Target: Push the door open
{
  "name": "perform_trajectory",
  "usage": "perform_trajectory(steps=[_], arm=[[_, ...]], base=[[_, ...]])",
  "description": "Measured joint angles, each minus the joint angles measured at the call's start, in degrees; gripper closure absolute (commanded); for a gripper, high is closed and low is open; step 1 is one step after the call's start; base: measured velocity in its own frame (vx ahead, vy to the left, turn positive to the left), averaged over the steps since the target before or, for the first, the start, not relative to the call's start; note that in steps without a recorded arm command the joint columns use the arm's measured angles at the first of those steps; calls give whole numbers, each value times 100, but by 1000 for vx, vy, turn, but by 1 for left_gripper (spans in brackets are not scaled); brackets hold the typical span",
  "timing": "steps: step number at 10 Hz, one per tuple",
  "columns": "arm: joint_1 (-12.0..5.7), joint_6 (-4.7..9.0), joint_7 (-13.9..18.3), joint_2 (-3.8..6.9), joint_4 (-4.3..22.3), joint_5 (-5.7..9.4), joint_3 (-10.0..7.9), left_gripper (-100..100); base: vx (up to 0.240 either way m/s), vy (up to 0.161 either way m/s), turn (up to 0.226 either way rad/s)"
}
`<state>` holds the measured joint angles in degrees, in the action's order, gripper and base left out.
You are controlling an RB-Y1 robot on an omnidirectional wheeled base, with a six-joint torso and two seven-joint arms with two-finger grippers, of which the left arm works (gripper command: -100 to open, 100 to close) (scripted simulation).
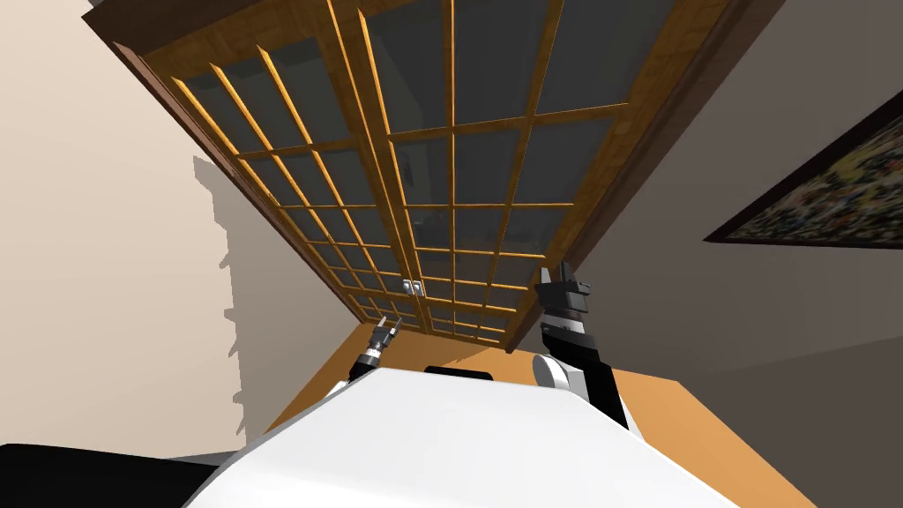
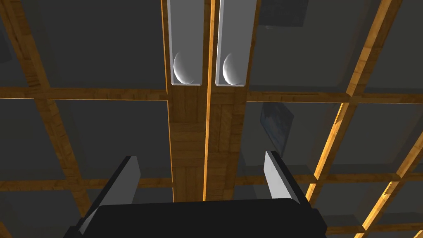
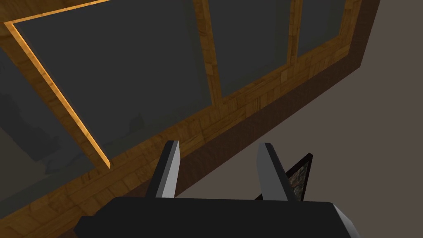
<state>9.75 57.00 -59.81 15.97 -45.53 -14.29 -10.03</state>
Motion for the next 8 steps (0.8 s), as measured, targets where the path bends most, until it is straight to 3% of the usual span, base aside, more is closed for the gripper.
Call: perform_trajectory(steps=[4, 5, 6, 8], arm=[[-137, 136, -339, 51, 367, -86, -38, -100], [-143, 139, -352, 54, 372, -88, -40, -100], [-109, 188, -357, 65, 552, -107, -29, -100], [18, 197, -383, 22, 670, -152, 5, -100]], base=[[146, 149, -88], [11, -14, -224], [-12, -40, -161], [-22, -49, -75]])
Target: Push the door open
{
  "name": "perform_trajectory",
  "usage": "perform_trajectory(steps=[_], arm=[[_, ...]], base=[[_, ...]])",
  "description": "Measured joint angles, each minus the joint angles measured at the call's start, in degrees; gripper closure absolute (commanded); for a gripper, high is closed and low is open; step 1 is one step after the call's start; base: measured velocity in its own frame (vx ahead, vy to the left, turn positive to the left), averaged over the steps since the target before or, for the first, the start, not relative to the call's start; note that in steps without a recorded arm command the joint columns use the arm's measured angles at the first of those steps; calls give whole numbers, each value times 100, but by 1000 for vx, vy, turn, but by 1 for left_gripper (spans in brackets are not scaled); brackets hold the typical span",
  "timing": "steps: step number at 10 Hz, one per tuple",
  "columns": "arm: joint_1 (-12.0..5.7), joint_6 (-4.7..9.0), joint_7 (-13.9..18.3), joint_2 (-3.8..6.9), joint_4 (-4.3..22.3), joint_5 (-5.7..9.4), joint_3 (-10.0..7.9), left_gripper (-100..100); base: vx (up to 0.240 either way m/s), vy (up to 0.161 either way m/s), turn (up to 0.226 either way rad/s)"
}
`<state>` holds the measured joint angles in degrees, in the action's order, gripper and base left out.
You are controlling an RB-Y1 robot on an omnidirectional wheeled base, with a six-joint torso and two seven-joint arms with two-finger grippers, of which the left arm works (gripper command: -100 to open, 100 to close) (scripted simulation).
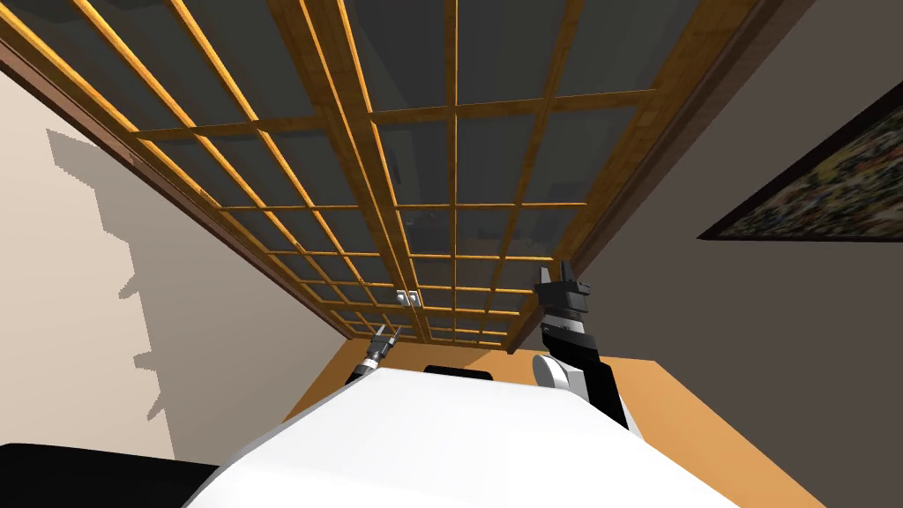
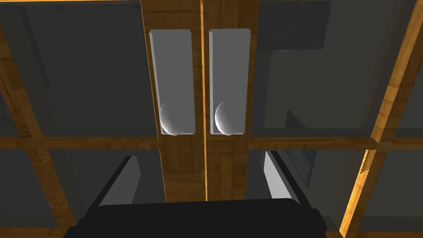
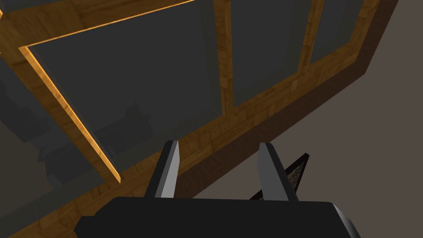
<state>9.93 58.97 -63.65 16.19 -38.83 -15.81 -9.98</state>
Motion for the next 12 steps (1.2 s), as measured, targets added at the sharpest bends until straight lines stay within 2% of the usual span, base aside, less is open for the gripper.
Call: perform_trajectory(steps=[2, 3, 4, 5, 6, 7, 9, 11, 12], arm=[[208, -84, 5, -49, -47, -51, 42, -100], [399, -194, 28, -84, -204, -95, 84, -100], [441, -226, 29, -99, -182, -112, 97, -100], [420, -189, 17, -95, -95, -113, 95, -100], [522, -217, 16, -124, -133, -146, 123, -100], [481, -166, 1, -116, 39, -154, 125, -100], [705, -219, -17, -192, -8, -233, 193, -100], [693, -171, -40, -200, 214, -265, 213, -100], [746, -164, -30, -196, 298, -299, 241, -100]], base=[[-9, -38, -181], [9, 14, -86], [9, 18, 11], [24, 72, -231], [26, 81, -116], [62, 97, -301], [37, 89, -71], [27, 89, -235], [34, 121, -248]])
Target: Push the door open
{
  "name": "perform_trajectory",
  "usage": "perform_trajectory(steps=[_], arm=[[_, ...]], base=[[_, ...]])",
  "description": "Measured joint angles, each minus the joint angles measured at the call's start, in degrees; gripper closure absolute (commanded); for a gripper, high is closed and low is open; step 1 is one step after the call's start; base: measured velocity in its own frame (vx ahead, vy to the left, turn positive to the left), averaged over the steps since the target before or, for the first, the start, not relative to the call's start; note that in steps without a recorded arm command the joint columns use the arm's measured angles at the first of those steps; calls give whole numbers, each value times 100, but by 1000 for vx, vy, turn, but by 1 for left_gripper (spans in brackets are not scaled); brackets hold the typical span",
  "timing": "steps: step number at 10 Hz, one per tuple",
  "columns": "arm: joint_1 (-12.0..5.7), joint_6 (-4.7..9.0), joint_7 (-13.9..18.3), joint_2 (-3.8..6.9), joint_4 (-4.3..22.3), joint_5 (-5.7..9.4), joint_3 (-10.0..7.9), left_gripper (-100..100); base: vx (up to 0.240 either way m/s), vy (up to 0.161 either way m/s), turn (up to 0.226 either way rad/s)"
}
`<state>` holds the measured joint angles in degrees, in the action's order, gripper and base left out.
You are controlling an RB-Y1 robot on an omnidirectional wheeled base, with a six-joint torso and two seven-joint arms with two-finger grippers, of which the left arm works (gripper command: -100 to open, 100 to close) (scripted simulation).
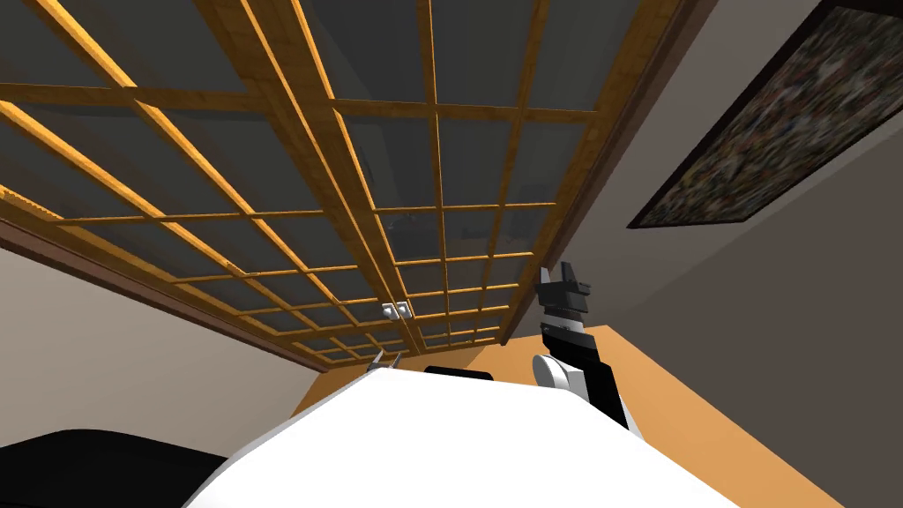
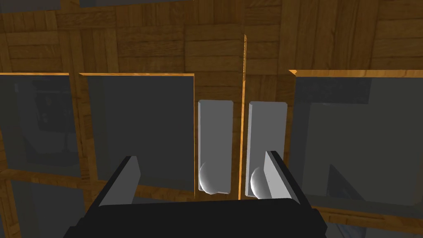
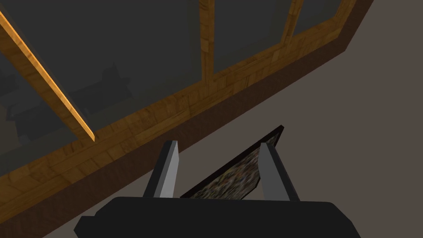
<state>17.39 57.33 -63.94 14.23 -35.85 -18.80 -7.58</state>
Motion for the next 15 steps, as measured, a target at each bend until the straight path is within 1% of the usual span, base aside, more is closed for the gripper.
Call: perform_trajectory(steps=[1, 2, 3, 4, 5, 6, 8, 9, 10, 11, 12, 13, 14, 15], arm=[[164, -66, 13, -45, -104, -49, 44, -100], [226, -112, 0, -90, -102, -89, 78, -100], [250, -74, -21, -96, -34, -101, 85, -100], [274, -66, -20, -103, 0, -132, 111, -100], [264, -9, -49, -123, 154, -159, 128, -100], [395, -57, -49, -167, 14, -206, 173, -100], [490, -44, -47, -183, 76, -272, 227, -100], [530, -62, -54, -215, 80, -309, 258, -100], [603, -80, -53, -235, 56, -346, 292, -100], [569, -33, -76, -240, 179, -353, 293, -100], [548, 23, -116, -271, 339, -385, 314, -100], [605, 31, -130, -292, 341, -420, 343, -100], [682, -31, -108, -314, 227, -465, 387, -100], [736, -70, -92, -332, 177, -509, 427, -100]], base=[[59, 168, -189], [34, 123, -74], [26, 142, -167], [23, 202, -241], [5, 231, -211], [8, 192, -196], [-3, 194, -164], [-4, 188, -238], [4, 140, -78], [18, 183, -171], [-8, 183, -305], [1, 178, -150], [-10, 230, -75], [-20, 201, -178]])
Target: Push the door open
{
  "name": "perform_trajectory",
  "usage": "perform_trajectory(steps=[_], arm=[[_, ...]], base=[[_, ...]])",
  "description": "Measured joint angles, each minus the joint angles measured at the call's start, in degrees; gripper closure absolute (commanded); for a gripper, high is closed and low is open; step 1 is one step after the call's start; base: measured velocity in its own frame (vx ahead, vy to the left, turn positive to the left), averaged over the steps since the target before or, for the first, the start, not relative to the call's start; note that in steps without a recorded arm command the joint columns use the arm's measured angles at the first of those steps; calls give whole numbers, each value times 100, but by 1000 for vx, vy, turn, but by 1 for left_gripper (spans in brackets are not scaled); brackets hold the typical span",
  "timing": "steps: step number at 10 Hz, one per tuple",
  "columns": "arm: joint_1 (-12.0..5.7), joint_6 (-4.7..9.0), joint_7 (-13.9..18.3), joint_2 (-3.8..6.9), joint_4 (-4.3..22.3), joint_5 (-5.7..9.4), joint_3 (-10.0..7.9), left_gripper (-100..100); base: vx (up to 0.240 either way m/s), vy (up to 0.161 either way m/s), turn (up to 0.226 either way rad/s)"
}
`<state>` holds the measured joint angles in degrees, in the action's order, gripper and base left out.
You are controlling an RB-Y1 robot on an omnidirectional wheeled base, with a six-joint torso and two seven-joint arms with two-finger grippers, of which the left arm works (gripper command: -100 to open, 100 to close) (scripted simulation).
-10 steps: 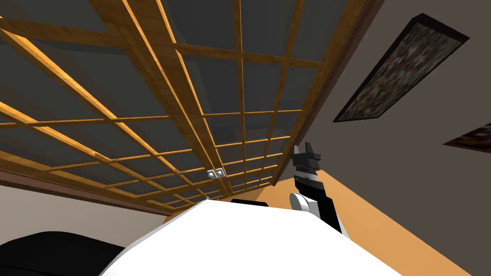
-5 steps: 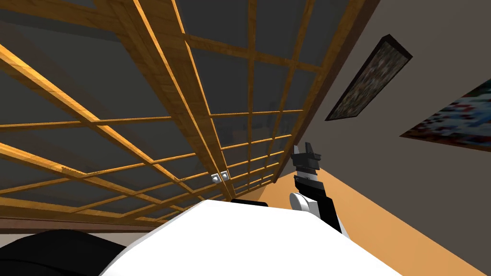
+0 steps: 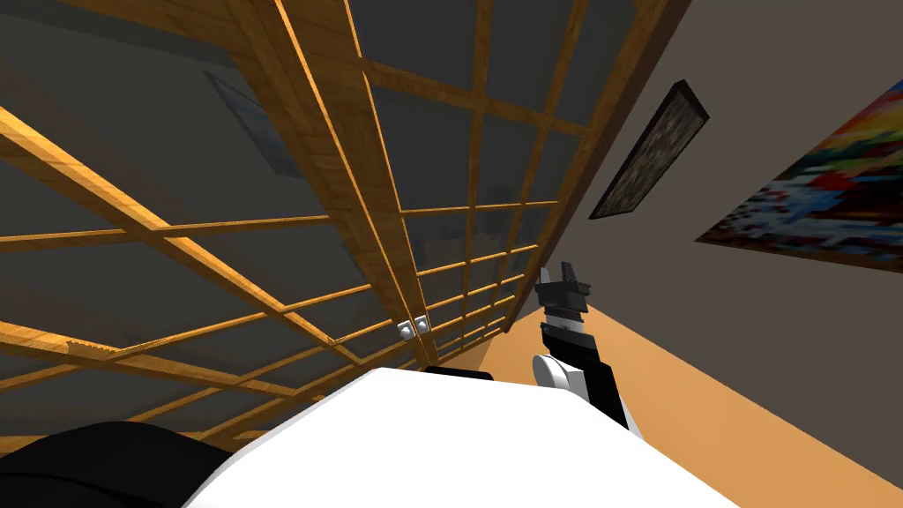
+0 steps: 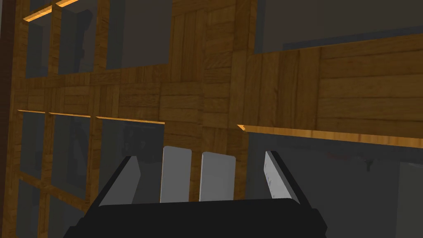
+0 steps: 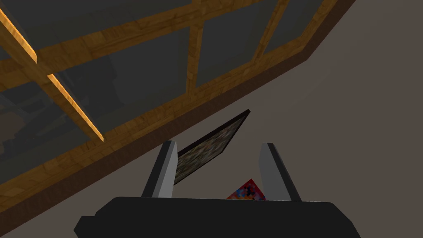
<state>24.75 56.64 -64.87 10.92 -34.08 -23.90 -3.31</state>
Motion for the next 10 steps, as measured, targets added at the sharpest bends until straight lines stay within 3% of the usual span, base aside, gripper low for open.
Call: perform_trajectory(steps=[3, 5, 10], arm=[[-7, 138, -77, -52, 267, -100, 73, -100], [185, 90, -68, -108, 68, -201, 167, -100], [162, 210, -165, -208, 382, -394, 318, -100]], base=[[-26, 219, -148], [-26, 198, -167], [-49, 211, -100]])
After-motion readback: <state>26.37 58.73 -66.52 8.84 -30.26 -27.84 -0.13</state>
